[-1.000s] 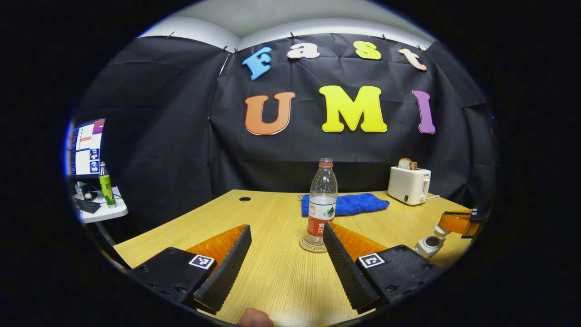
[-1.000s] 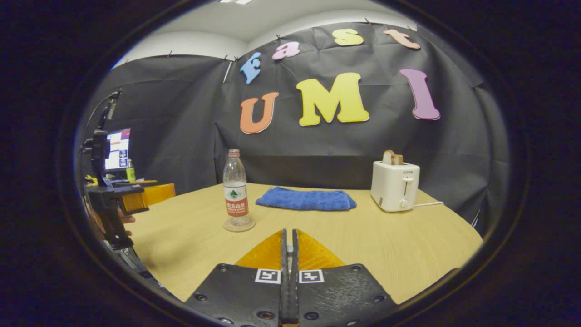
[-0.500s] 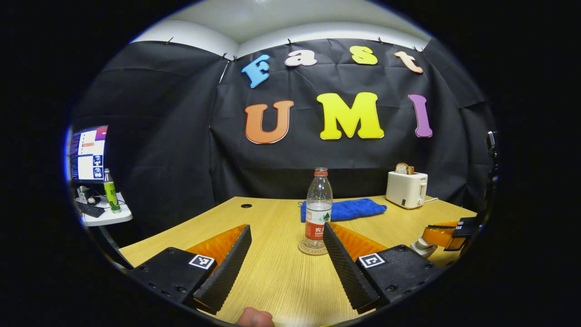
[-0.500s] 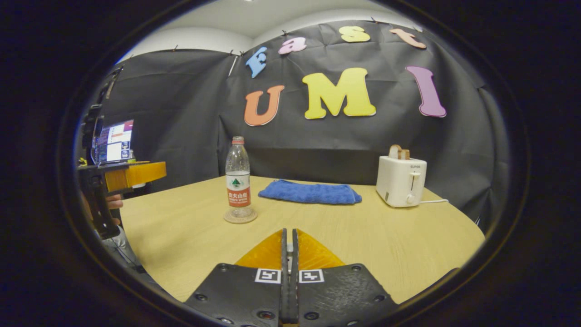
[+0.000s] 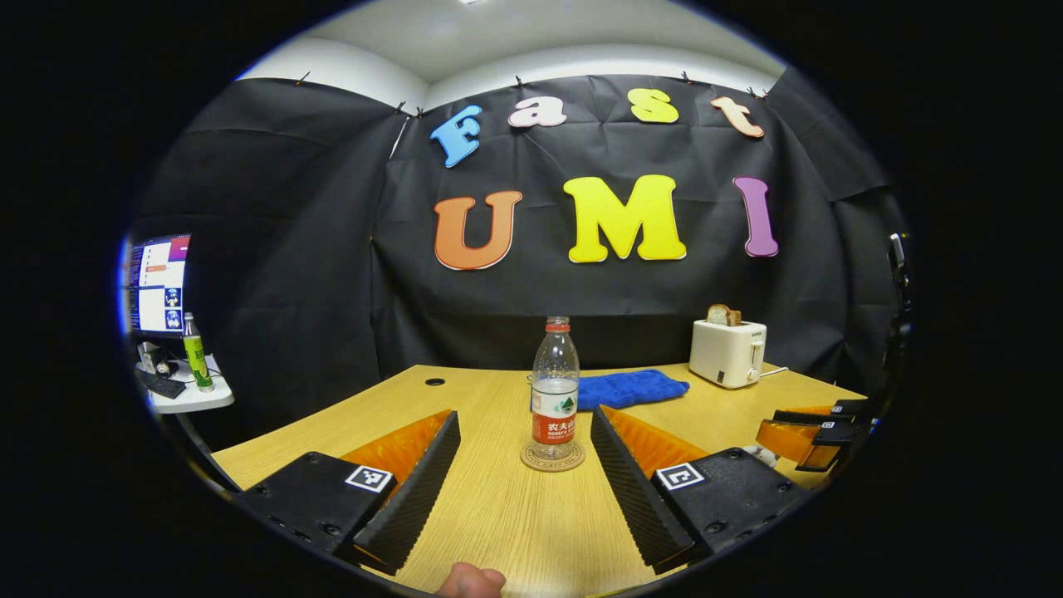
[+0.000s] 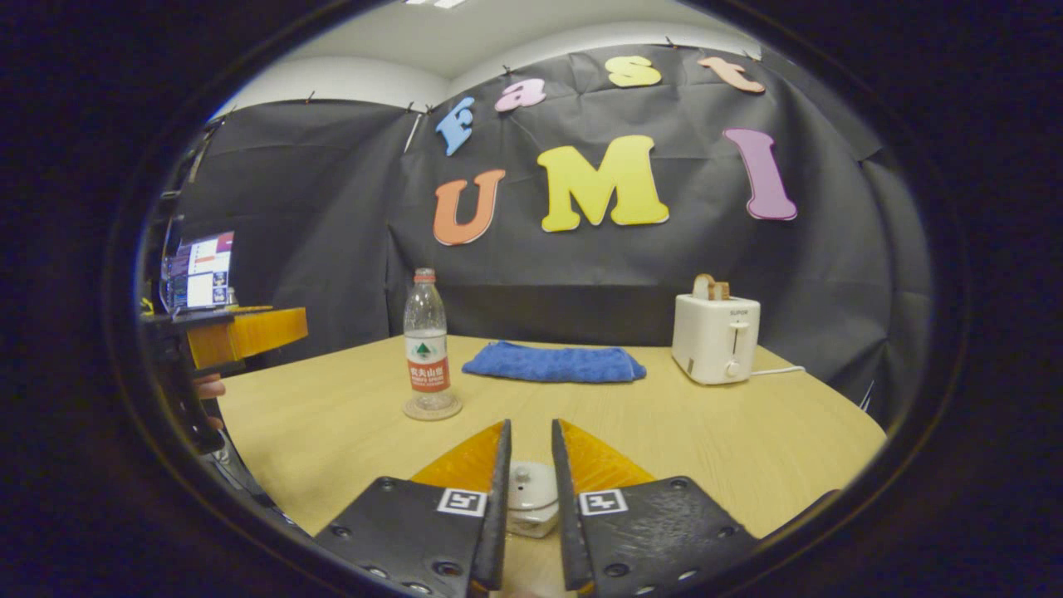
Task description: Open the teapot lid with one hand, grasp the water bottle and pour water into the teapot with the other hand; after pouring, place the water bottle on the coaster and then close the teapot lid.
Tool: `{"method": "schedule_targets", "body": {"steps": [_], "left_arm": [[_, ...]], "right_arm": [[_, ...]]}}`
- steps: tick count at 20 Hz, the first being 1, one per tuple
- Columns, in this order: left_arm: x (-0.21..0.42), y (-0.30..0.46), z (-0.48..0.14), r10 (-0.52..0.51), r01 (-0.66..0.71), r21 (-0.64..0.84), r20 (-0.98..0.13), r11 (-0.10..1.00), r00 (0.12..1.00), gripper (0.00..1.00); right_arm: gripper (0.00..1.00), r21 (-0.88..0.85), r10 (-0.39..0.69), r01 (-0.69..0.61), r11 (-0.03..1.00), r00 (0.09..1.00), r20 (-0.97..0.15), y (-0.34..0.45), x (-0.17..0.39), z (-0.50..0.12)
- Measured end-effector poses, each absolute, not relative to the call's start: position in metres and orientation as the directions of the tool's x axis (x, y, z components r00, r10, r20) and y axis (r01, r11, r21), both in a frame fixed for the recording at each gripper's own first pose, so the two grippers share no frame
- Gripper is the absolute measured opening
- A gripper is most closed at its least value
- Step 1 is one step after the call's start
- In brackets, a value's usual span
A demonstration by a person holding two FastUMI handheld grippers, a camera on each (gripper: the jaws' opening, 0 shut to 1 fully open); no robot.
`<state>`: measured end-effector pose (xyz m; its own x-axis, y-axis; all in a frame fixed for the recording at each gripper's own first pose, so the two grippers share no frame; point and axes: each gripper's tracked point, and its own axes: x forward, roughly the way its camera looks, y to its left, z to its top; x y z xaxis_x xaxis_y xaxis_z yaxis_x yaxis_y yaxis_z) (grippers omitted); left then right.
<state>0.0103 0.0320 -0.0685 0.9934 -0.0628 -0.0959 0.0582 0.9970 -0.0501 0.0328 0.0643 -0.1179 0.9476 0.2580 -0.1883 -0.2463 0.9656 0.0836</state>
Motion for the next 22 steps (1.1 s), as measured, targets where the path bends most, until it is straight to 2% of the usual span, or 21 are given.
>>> {"method": "schedule_targets", "body": {"steps": [1, 2, 4, 10, 12, 14, 17, 22], "left_arm": [[0.012, 0.031, -0.06, -0.06, 0.056, -0.047, -0.086, 0.997, 0.994, 0.99], [0.009, 0.026, -0.055, -0.057, 0.054, -0.039, -0.08, 0.998, 0.995, 0.99], [0.006, 0.018, -0.042, -0.046, 0.044, -0.042, -0.055, 0.998, 0.997, 0.99], [-0.015, -0.01, -0.026, -0.06, 0.06, -0.025, -0.009, 0.998, 0.998, 0.99], [-0.018, -0.018, -0.021, -0.077, 0.077, 0.004, 0.002, 0.997, 0.997, 0.99], [-0.024, -0.019, -0.019, -0.08, 0.08, -0.007, 0.008, 0.997, 0.997, 0.98], [-0.031, -0.022, -0.011, -0.104, 0.105, -0.032, 0.017, 0.994, 0.994, 0.97], [-0.031, -0.008, -0.009, -0.076, 0.077, -0.022, 0.022, 0.997, 0.997, 0.98]], "right_arm": [[0.36, 0.083, 0.248, -0.237, 0.968, 0.954, -0.17, 0.059, 0.028, -0.106], [0.62, 0.08, 0.23, -0.22, 0.972, 0.961, -0.153, 0.052, 0.024, -0.094], [0.98, 0.073, 0.173, -0.166, 0.983, 0.979, -0.107, 0.034, 0.013, -0.069], [0.94, 0.026, 0.046, -0.045, 0.999, 0.998, -0.038, -0.006, -0.03, -0.029], [0.97, 0.021, 0.007, -0.007, 1.0, 0.999, -0.033, -0.015, -0.04, -0.027], [0.96, 0.043, -0.017, 0.018, 0.999, 0.999, -0.03, -0.016, -0.048, -0.024], [0.96, 0.027, -0.042, 0.043, 0.999, 0.999, -0.019, -0.015, -0.053, -0.018], [0.96, 0.005, -0.042, 0.042, 0.999, 0.999, -0.002, -0.002, -0.051, -0.008]]}}
